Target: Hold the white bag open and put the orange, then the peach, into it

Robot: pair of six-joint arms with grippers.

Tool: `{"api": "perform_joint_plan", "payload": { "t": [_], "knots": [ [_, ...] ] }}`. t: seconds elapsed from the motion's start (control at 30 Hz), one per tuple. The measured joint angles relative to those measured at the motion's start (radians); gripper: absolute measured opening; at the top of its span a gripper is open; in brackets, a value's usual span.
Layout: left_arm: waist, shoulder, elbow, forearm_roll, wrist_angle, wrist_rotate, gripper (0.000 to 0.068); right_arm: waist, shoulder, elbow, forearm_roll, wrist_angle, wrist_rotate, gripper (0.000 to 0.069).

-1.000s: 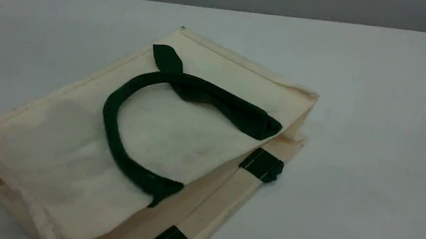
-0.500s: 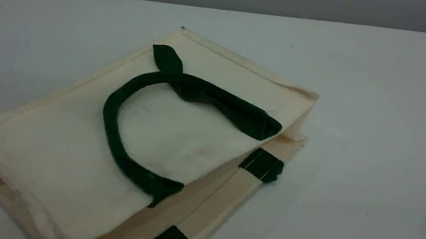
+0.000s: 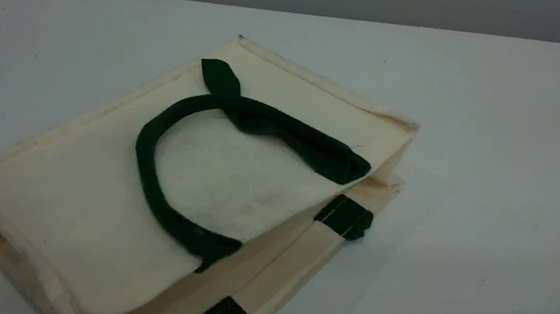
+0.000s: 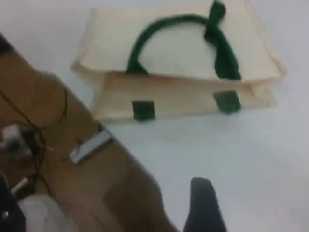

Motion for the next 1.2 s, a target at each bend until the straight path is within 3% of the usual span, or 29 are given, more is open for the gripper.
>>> {"api": "perform_joint_plan", "payload": {
  "t": [0.23,0.63,0.73,1.07,1.2],
  "knots": [
    [0.000,-0.009,0.143,0.139,-0.036,-0.001,0.0402,0.000,0.000,-0.001,-0.026,-0.008,-0.001,0.0437],
    [0.000,-0.007,0.200,0.146,-0.073,-0.001,0.0354,-0.027,0.000,-0.002,-0.023,-0.007,-0.004,0.0437],
    [0.000,-0.008,0.200,0.145,-0.073,-0.001,0.0354,-0.125,0.000,-0.002,0.004,-0.006,-0.004,0.0437],
    [0.000,-0.008,0.199,0.144,-0.073,-0.001,0.0353,-0.639,0.000,-0.002,0.001,-0.006,-0.004,0.0437],
    [0.047,-0.008,0.199,0.143,-0.073,-0.001,0.0353,-0.787,-0.032,-0.002,0.001,-0.006,-0.004,0.0436]
  ]
}}
